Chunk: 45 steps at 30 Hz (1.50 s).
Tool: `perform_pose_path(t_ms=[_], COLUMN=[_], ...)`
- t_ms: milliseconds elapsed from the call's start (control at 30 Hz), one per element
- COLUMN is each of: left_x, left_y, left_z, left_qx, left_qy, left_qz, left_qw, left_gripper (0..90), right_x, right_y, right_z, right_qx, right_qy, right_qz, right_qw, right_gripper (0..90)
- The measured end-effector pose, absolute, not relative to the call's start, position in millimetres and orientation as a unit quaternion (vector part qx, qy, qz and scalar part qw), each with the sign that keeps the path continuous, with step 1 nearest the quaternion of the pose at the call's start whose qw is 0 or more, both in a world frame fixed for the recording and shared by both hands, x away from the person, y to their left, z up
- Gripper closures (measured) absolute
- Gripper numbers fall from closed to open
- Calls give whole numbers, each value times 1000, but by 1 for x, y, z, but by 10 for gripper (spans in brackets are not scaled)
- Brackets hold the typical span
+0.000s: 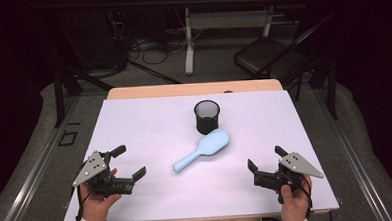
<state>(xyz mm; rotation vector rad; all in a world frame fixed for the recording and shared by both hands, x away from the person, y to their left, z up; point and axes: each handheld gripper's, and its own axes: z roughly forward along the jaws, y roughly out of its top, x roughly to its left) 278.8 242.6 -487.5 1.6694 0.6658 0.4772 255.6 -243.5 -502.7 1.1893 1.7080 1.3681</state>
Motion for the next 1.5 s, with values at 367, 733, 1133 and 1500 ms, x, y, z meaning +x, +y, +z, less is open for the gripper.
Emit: perform_pose_path(t_ms=[367,733,1133,1500], left_x=[280,284,292,293], left_y=[242,239,230,224], left_z=[-490,-490,-485,-482], left_qx=[726,720,721,720], left_qy=[289,293,307,305], left_qz=[200,183,153,136], left_qw=[591,602,601,608], left_gripper=[5,5,5,5], right_x=[259,261,264,262], right_y=[-243,-240,-233,-228], right_z=[-504,-504,-505,-506], right_qx=[452,456,459,449], right_qy=[654,658,671,681], right_qz=[516,514,501,494], right_qw=[320,308,296,300], right_gripper=[0,0,0,4])
